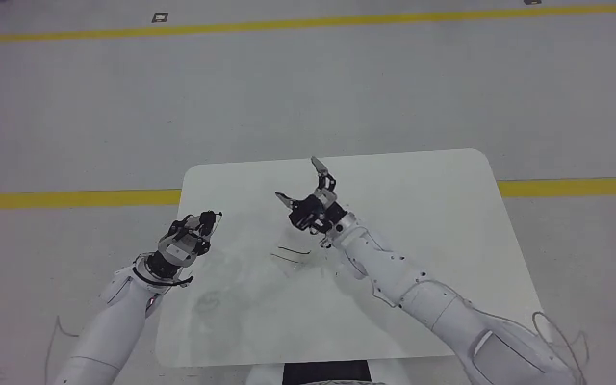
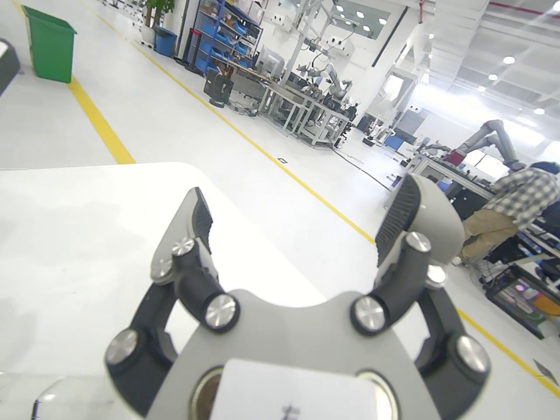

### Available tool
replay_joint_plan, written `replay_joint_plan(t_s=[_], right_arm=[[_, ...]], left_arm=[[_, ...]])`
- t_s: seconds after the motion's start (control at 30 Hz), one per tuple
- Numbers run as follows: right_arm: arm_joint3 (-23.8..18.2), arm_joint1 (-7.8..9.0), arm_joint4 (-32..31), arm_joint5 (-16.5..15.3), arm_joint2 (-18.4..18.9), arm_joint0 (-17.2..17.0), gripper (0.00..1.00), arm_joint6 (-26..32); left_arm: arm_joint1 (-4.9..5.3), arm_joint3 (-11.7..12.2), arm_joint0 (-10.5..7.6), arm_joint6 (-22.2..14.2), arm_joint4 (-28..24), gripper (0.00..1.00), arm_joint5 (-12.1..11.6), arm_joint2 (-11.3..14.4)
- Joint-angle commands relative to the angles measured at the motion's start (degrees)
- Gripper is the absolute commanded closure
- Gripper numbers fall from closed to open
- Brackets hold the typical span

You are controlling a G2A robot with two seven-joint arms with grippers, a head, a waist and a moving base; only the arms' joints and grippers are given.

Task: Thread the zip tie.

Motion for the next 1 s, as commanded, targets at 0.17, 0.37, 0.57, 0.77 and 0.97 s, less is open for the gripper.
replay_joint_plan(t_s=[0.17, 0.37, 0.57, 0.77, 0.97], right_arm=[[-5.3, 2.67, 3.6, -10.1, 8.0, -3.8, 0.0, -1.8], [-9.4, 4.29, 7.7, -21.0, 13.2, -6.2, 0.0, -0.2], [-11.0, 4.79, 10.3, -26.0, 15.4, -7.0, 0.0, 0.1], [-11.0, 4.79, 10.3, -26.0, 15.4, -7.0, 0.0, 0.1], [-11.0, 4.79, 10.3, -26.0, 15.4, -7.0, 0.0, 0.1]], left_arm=[[0.0, 0.0, 0.0, 0.0, 0.0, 1.0, 0.0, 0.0], [0.0, 0.0, 0.0, 0.0, 0.0, 1.0, 0.0, 0.0], [0.0, 0.0, 0.0, 0.0, 0.0, 1.0, 0.0, 0.0], [0.0, 0.0, 0.0, 0.0, 0.0, 1.0, 0.0, 0.0], [0.0, 0.0, 0.0, 0.0, 0.0, 1.0, 0.0, 0.0]])
